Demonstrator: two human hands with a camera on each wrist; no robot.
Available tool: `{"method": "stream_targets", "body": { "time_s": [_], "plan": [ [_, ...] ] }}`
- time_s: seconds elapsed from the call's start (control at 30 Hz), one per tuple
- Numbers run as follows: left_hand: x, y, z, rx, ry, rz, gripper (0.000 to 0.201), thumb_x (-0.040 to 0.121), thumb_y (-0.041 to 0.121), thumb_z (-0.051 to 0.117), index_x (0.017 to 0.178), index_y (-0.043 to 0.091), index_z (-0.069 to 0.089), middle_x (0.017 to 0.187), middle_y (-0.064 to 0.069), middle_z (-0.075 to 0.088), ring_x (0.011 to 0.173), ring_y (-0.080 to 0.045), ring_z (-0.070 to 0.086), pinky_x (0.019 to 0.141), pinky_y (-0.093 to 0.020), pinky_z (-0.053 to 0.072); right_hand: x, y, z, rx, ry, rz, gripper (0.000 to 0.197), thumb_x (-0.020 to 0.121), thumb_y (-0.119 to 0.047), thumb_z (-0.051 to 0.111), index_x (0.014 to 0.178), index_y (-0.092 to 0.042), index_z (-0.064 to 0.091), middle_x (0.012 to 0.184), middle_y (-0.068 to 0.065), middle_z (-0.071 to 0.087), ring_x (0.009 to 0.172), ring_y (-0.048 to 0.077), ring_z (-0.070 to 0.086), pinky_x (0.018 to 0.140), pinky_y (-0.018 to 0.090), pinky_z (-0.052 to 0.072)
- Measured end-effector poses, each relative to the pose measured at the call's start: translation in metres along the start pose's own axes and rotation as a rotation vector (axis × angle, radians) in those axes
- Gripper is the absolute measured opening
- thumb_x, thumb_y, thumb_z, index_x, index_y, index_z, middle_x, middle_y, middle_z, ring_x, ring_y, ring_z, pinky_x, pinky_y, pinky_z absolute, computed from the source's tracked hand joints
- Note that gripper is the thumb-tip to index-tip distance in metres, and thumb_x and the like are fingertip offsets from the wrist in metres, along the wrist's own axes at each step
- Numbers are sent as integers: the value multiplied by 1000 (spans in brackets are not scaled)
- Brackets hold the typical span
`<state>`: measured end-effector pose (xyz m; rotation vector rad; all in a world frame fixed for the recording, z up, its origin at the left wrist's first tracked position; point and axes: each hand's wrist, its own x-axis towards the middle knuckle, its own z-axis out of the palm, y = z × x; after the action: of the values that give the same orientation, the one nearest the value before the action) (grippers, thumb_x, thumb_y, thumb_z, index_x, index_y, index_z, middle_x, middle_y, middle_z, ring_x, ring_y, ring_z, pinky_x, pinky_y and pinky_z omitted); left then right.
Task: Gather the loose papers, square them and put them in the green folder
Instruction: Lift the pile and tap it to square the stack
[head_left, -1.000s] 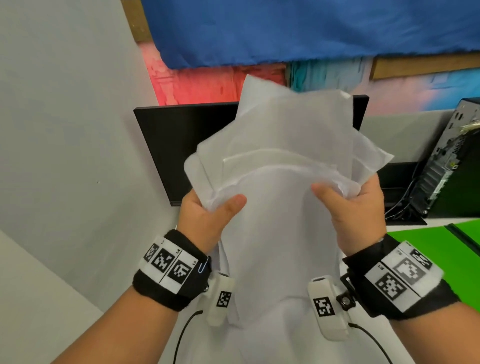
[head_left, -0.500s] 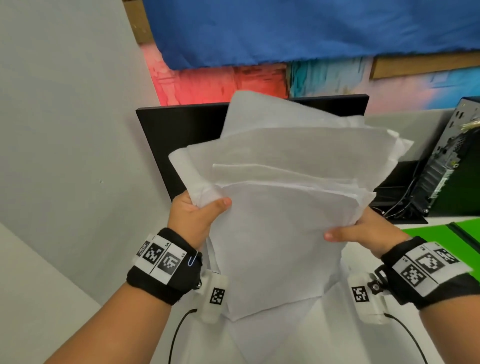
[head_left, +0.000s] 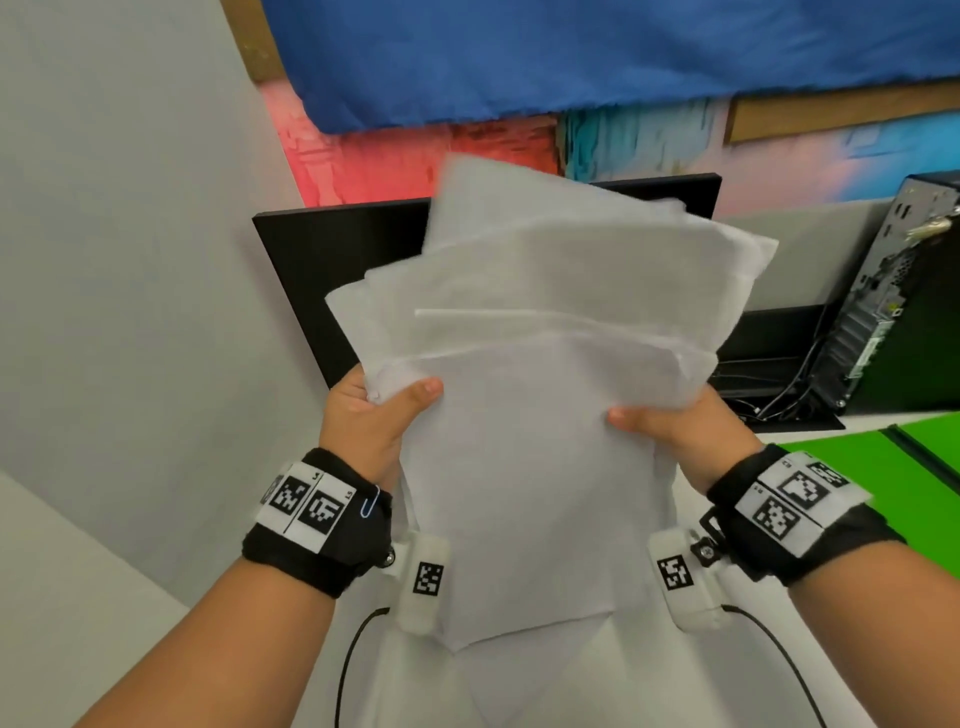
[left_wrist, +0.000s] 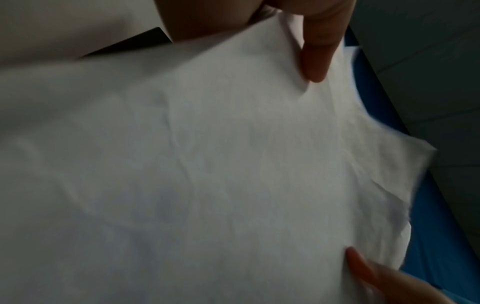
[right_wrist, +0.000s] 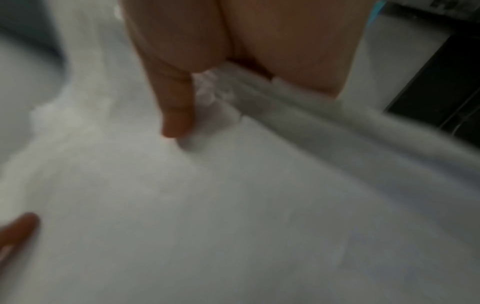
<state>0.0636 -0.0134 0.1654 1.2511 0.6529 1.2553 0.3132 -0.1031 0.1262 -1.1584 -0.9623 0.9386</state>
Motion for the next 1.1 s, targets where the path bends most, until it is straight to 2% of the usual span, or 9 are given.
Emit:
{"method": "stream_targets", "body": {
  "time_s": [0.13,0.23,0.3,0.4,0.53,0.73,0.87,0.97,1.1],
  "plan": [
    [9,-2,-7,75,11,-12,35,58,8,81,87,17,64,73,6,76,70,-11,72,61,-25,57,0,-15,14,19,164,-68,30,72,-3,72,98,-16,67,85,-5,75,84,12,71,72,27,56],
    [7,-8,-9,309,-53,-77,24,75,2,70,82,24,64,67,16,74,66,1,69,65,-20,57,-4,-28,24,53,281,-187,28,75,-2,70,97,-18,66,89,-7,71,81,5,69,69,18,55],
    [2,-13,-6,425,-68,-55,20,80,7,66,84,26,66,73,15,73,71,6,68,74,-20,55,-8,-33,31,67,343,-246,28,77,-3,69,102,-14,65,94,-6,69,80,1,68,68,14,53],
    [-7,-18,5,434,-34,18,16,84,9,62,97,18,65,88,13,67,74,11,65,68,-7,52,-15,-32,42,105,379,-301,33,81,-2,65,114,-4,61,95,-6,67,78,-6,67,66,7,49],
    [-16,-28,18,469,-38,30,31,79,11,68,101,29,56,95,15,63,86,3,62,71,-9,52,-24,-18,53,90,346,-294,43,79,2,65,121,3,55,110,12,67,95,8,67,74,12,50],
    [-10,-31,12,412,93,-37,44,70,14,77,109,19,57,107,-3,65,101,-21,63,86,-37,53,-24,-7,41,53,338,-249,33,76,1,69,104,-15,66,97,-3,73,94,14,70,81,28,55],
    [-1,-28,7,316,79,-51,45,60,11,82,98,23,63,101,-3,69,97,-19,66,80,-33,56,-11,2,24,-52,254,-199,38,71,-1,75,107,-11,66,103,5,70,96,19,68,83,35,54],
    [2,-24,8,342,89,-6,31,66,7,79,82,28,62,85,11,67,79,-2,67,69,-17,56,-6,2,22,-34,301,-199,30,72,0,74,88,-25,66,88,-7,71,82,8,69,80,35,53],
    [1,-11,5,263,38,83,41,48,20,88,82,25,66,78,8,73,76,-3,71,68,-22,57,-13,-20,10,-87,108,-298,42,57,-18,85,94,-28,68,93,-10,75,93,11,69,78,27,55]
  ]
}}
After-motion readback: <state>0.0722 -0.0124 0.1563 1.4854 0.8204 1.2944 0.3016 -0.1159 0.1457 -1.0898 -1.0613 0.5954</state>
